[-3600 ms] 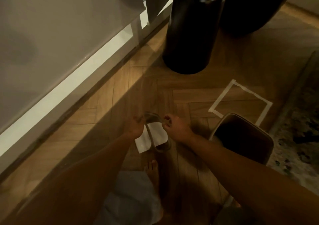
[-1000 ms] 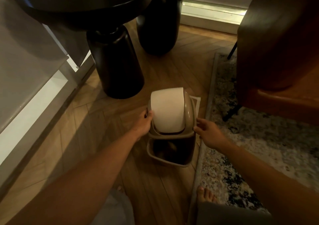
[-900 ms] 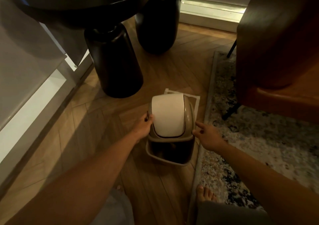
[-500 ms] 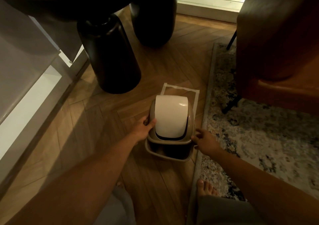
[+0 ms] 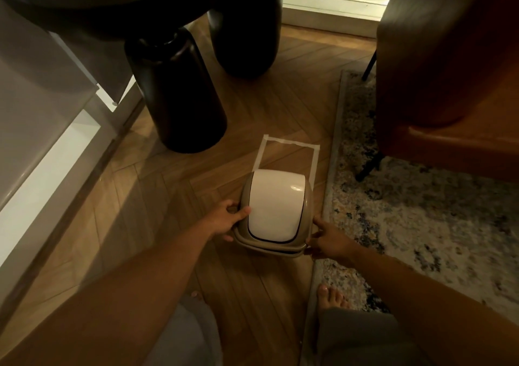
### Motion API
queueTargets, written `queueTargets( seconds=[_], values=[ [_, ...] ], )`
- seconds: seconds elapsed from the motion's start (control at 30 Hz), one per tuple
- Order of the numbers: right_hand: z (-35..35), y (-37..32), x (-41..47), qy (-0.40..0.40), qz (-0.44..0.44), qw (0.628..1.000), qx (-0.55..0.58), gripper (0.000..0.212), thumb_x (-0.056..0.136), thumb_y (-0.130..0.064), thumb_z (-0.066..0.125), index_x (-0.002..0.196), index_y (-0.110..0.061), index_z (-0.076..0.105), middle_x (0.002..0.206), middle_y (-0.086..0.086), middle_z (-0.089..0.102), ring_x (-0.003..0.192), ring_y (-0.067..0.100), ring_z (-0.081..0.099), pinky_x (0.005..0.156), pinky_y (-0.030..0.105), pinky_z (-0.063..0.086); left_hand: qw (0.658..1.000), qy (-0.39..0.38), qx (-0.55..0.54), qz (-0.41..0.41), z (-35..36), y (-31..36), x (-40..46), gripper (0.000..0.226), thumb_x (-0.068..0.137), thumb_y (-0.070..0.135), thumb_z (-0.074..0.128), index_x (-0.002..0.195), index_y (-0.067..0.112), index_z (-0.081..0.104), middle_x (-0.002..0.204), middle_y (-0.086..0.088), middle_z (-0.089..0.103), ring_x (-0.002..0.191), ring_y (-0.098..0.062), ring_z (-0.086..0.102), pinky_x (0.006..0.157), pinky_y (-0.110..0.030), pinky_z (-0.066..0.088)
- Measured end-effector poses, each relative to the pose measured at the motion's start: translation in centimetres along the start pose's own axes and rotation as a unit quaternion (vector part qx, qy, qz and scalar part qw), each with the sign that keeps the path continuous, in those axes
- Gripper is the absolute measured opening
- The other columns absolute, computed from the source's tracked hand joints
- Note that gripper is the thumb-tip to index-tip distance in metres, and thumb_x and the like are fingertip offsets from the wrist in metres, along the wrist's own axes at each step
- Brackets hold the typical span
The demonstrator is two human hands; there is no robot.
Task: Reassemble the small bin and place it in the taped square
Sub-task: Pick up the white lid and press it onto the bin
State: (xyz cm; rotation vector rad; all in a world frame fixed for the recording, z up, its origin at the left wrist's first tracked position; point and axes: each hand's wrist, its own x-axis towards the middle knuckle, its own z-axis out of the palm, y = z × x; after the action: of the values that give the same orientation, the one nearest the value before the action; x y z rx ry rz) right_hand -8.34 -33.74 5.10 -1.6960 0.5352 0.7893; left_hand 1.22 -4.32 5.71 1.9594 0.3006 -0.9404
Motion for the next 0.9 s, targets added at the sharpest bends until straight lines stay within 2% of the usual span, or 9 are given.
queueTargets(
  seconds=[0.2, 0.37, 0.47, 0.53, 0.63, 0.73, 0.8, 0.83, 0.9],
  values=[
    [0.3, 0.6, -0.8, -0.004, 0.005, 1.0, -0.021, 0.067, 0.099, -0.01, 0.066, 0.153, -0.032, 0.033, 0.107, 0.018, 0.074, 0.093, 0.031, 0.077, 0.087, 0.049, 0.059, 1.0, -0.01, 0.02, -0.009, 0.0, 0.0, -0.4, 0.077, 0.086, 0.057, 0.067, 0.151, 0.028, 0.038, 0.149, -0.007, 0.046, 0.116, -0.029, 0.059, 0.057, -0.037, 0.062],
    [0.3, 0.8, -0.5, -0.013, 0.028, 0.999, 0.014, 0.058, 0.099, -0.002, 0.061, 0.149, -0.023, 0.041, 0.104, 0.017, 0.075, 0.091, 0.029, 0.076, 0.081, 0.042, 0.06, 0.999, -0.006, 0.039, -0.005, -0.1, -0.3, -0.5, 0.077, 0.084, 0.06, 0.066, 0.149, 0.03, 0.038, 0.137, -0.011, 0.055, 0.107, -0.028, 0.064, 0.058, -0.037, 0.062],
    [0.6, 0.7, -0.1, 0.017, 0.02, 0.999, 0.045, 0.06, 0.093, 0.005, 0.066, 0.147, -0.012, 0.045, 0.102, 0.019, 0.071, 0.087, 0.028, 0.073, 0.075, 0.036, 0.061, 0.999, 0.012, 0.037, 0.007, 0.1, -0.5, -0.3, 0.07, 0.086, 0.059, 0.065, 0.146, 0.03, 0.04, 0.137, -0.01, 0.054, 0.105, -0.026, 0.063, 0.053, -0.031, 0.059],
    [0.8, 0.7, 0.2, 0.028, 0.012, 0.999, 0.038, 0.066, 0.088, 0.004, 0.073, 0.146, -0.012, 0.047, 0.107, 0.019, 0.068, 0.087, 0.029, 0.07, 0.072, 0.033, 0.06, 0.999, 0.009, 0.039, 0.01, 0.4, -0.8, -0.1, 0.068, 0.087, 0.058, 0.065, 0.145, 0.03, 0.041, 0.136, -0.011, 0.055, 0.101, -0.025, 0.064, 0.053, -0.032, 0.059],
    [0.8, 0.6, 0.3, 0.025, 0.007, 0.999, 0.022, 0.07, 0.086, 0.003, 0.075, 0.147, -0.014, 0.046, 0.102, 0.015, 0.066, 0.082, 0.024, 0.068, 0.069, 0.03, 0.057, 1.0, 0.009, 0.025, 0.007, 0.5, -1.2, -0.1, 0.067, 0.087, 0.056, 0.065, 0.144, 0.03, 0.041, 0.138, -0.009, 0.054, 0.099, -0.024, 0.064, 0.054, -0.031, 0.06],
    [0.7, 0.5, 0.3, 0.023, -0.001, 0.999, -0.033, 0.072, 0.086, 0.002, 0.074, 0.149, -0.016, 0.044, 0.109, 0.019, 0.067, 0.084, 0.026, 0.065, 0.071, 0.033, 0.054, 1.0, 0.003, 0.019, -0.002, 0.3, -1.3, 0.1, 0.067, 0.088, 0.053, 0.066, 0.145, 0.028, 0.041, 0.14, -0.009, 0.052, 0.107, -0.028, 0.063, 0.055, -0.032, 0.06],
    [0.6, 0.4, 0.2, 0.026, -0.009, 0.997, -0.066, 0.074, 0.086, 0.003, 0.073, 0.15, -0.016, 0.042, 0.111, 0.021, 0.068, 0.08, 0.025, 0.062, 0.067, 0.033, 0.052, 1.0, -0.004, 0.023, 0.002, 0.2, -1.2, 0.2, 0.069, 0.089, 0.052, 0.066, 0.146, 0.025, 0.041, 0.142, -0.008, 0.052, 0.117, -0.031, 0.061, 0.067, -0.038, 0.063],
    [0.4, 0.2, 0.2, 0.025, -0.011, 0.996, -0.079, 0.076, 0.086, 0.003, 0.073, 0.151, -0.016, 0.04, 0.113, 0.019, 0.068, 0.079, 0.023, 0.062, 0.064, 0.029, 0.052, 0.999, -0.007, 0.033, 0.011, 0.0, -1.1, 0.4, 0.071, 0.088, 0.051, 0.067, 0.148, 0.023, 0.04, 0.144, -0.007, 0.051, 0.123, -0.03, 0.059, 0.082, -0.042, 0.061],
    [0.1, -0.7, 0.3, 0.022, -0.03, 0.995, -0.098, 0.079, 0.086, 0.0, 0.073, 0.154, -0.014, 0.036, 0.125, 0.015, 0.064, 0.088, 0.018, 0.064, 0.063, 0.021, 0.055, 0.998, -0.004, 0.061, 0.033, -0.6, -0.6, 0.9, 0.08, 0.087, 0.049, 0.071, 0.153, 0.019, 0.038, 0.153, -0.006, 0.046, 0.135, -0.029, 0.05, 0.106, -0.042, 0.046]
  ],
)
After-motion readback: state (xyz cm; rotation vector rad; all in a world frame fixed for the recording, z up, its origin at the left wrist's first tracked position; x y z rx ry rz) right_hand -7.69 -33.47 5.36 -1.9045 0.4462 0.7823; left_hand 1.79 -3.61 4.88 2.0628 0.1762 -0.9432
